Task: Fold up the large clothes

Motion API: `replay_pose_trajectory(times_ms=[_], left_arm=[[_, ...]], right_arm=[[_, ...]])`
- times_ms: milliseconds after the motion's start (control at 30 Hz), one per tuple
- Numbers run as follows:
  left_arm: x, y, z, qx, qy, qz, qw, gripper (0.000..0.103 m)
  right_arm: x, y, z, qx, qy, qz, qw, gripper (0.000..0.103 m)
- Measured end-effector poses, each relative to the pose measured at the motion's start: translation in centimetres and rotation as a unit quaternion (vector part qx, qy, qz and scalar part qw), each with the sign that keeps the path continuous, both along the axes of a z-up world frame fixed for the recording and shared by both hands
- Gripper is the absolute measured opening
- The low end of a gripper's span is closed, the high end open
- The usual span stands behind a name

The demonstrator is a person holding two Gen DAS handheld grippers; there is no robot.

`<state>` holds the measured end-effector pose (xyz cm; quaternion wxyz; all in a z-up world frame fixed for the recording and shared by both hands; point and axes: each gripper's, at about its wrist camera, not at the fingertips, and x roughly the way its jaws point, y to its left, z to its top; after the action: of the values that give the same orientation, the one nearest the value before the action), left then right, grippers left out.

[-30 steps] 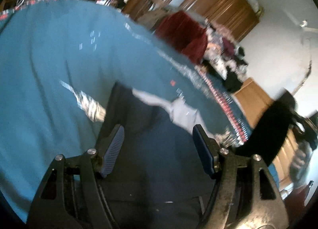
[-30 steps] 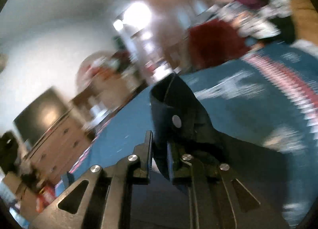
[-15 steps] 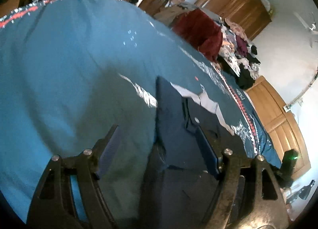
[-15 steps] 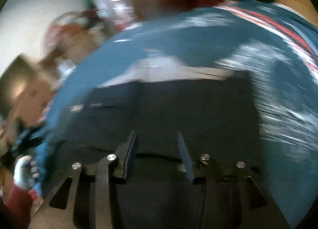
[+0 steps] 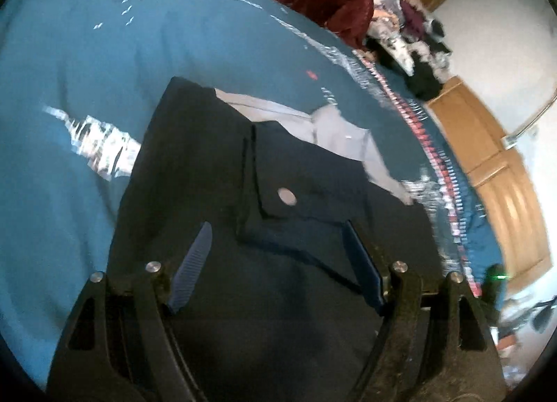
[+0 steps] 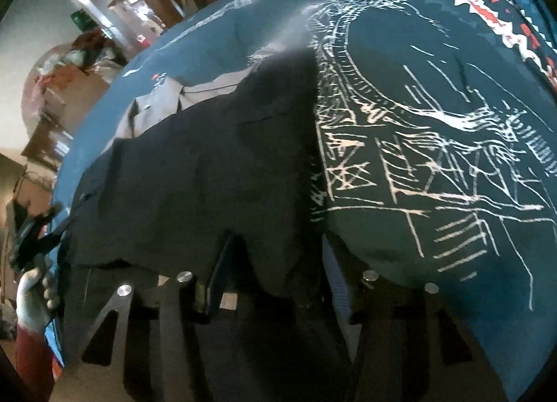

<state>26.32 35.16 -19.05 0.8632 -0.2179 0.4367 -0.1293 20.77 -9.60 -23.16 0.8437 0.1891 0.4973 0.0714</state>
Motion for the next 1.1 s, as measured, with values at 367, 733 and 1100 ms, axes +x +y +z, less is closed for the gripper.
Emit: replay_pose_trajectory(times_ms=[367, 733, 1100], left_arm=[[-1.9, -2.0, 1.8, 0.064, -0.022, -0.043, 0.9967, 0.008], [-6.1, 3.7, 3.8, 0.055, -0.063, 0.017, 0.9964, 0.019], [2.2, -0.8, -1.7, 0.074, 0.013, -0.067, 0.995, 0.047]], right_arm=[[-0.5, -1.0, 1.4, 0.029, -0.023, -0.009, 0.999, 0.009], [-0.6, -1.1, 3.1, -0.055, -0.035, -0.006, 0.998, 0.04], [2.5, 6.9, -0.1, -0.095, -0.012, 0.081, 0.992, 0.051]])
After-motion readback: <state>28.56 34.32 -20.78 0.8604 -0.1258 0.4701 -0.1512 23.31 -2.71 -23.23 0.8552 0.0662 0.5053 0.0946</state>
